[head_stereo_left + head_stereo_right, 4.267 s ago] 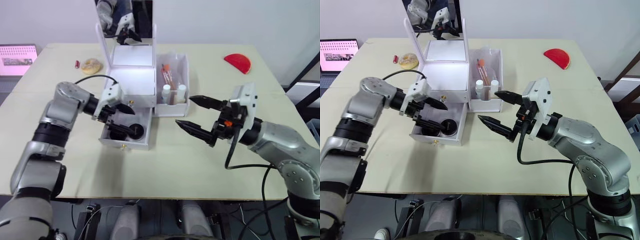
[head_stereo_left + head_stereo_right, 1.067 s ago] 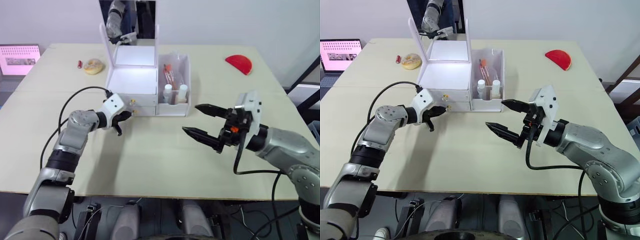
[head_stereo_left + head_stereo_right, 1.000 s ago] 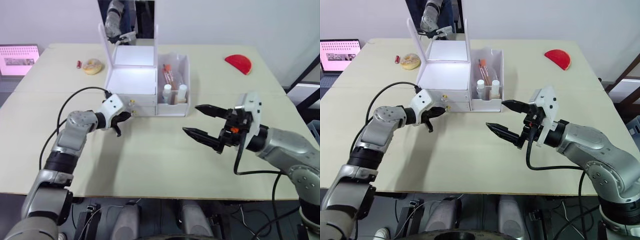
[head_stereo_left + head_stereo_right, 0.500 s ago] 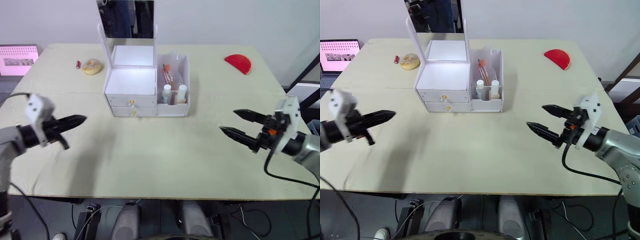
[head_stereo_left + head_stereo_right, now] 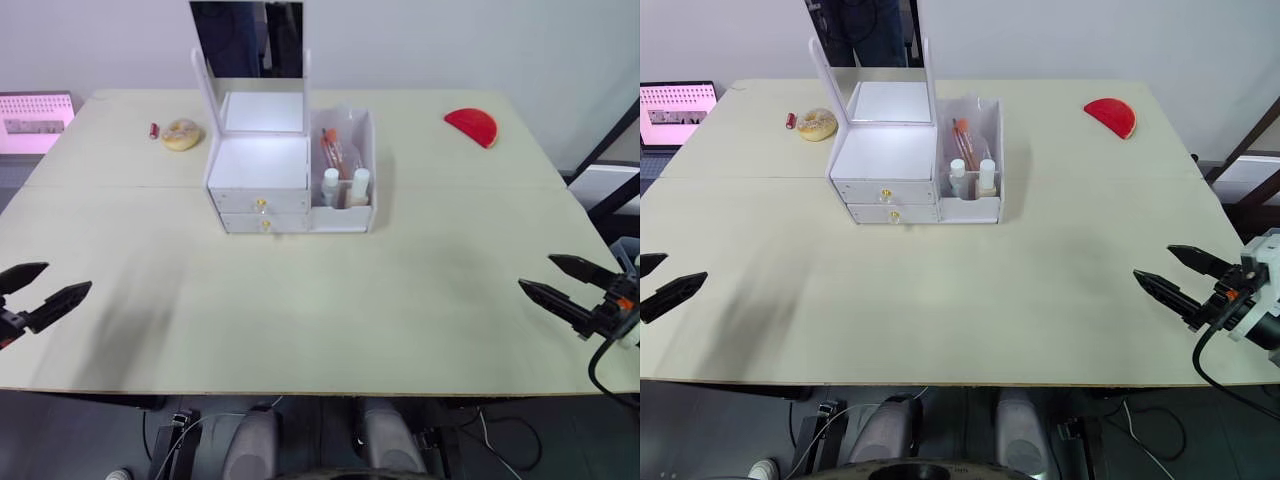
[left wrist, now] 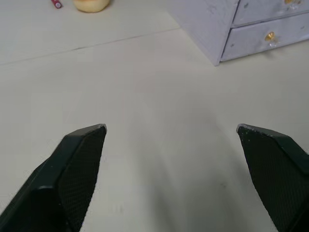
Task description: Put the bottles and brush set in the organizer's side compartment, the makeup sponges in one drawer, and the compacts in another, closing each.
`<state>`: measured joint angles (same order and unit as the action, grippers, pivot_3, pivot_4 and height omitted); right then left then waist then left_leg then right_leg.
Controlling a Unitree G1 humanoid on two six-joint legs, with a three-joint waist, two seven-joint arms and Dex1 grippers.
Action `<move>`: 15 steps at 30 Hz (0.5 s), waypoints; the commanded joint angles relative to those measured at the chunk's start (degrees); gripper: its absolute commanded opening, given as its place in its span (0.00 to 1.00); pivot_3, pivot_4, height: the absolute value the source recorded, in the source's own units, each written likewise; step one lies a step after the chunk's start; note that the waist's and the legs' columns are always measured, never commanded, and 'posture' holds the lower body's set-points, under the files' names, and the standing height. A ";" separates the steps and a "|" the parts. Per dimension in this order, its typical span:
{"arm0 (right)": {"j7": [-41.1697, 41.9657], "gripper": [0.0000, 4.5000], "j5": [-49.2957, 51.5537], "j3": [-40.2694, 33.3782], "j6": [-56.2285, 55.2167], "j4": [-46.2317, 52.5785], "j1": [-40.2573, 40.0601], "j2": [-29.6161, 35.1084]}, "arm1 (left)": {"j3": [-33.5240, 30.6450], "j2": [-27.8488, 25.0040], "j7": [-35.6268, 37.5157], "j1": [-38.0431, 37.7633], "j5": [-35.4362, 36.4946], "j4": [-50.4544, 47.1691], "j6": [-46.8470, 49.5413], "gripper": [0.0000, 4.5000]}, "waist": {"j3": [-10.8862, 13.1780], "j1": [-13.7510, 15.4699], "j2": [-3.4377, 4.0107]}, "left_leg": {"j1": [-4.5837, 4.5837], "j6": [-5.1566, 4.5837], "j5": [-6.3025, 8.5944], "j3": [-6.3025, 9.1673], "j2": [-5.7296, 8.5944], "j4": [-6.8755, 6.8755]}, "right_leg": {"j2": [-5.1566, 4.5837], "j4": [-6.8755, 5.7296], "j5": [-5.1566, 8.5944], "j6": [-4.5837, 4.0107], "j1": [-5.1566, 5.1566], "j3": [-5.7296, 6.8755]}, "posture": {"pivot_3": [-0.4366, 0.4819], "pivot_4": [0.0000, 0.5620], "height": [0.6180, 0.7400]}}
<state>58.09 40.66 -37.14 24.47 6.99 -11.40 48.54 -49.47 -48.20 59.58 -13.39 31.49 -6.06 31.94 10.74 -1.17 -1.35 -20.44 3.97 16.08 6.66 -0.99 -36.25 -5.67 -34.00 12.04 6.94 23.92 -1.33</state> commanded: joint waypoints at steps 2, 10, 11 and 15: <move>0.50 1.00 -0.64 -0.43 -1.56 0.36 1.71 0.41 | -1.56 -0.64 -1.42 -0.06 0.85 -2.12 -1.78 0.99 | 0.00 -0.02 0.00 | -0.02 0.01 0.00 -0.01 0.00 -0.01 | 0.00 0.07 0.00 0.00 0.00 0.00 | 0.48 0.27 1.00; 0.29 1.00 -1.03 -0.42 -1.33 1.14 1.42 -0.03 | -0.37 -1.45 -3.04 -0.34 0.29 -2.15 -2.44 0.99 | 0.00 0.19 0.01 | -0.06 -0.01 0.01 -0.03 0.00 0.29 | -0.01 -0.01 -0.09 -0.21 0.10 -0.02 | 0.48 0.27 1.00; 0.15 1.00 -0.99 -0.36 -1.25 1.32 1.44 -0.10 | -0.23 -1.48 -3.26 -0.17 0.31 -2.13 -2.48 0.99 | 0.00 0.21 0.00 | -0.06 -0.01 0.01 -0.03 0.00 0.29 | -0.01 -0.01 -0.11 -0.24 0.10 -0.02 | 0.48 0.27 1.00; -0.33 1.00 -0.90 -0.15 -1.03 1.98 1.47 -0.38 | 0.24 -1.71 -3.65 0.02 0.30 -2.09 -2.66 0.99 | -0.01 0.16 -0.01 | -0.06 -0.01 0.01 -0.04 0.00 0.16 | -0.01 -0.01 0.02 -0.04 0.08 -0.02 | 0.48 0.27 1.00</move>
<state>58.04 39.48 -36.32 23.75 7.38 -10.15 48.36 -48.45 -48.52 56.18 -13.65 31.73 -6.98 30.45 10.73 -1.00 -1.36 -20.50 3.96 16.10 6.62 -0.99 -36.11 -5.68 -34.01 12.05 6.90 23.99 -1.35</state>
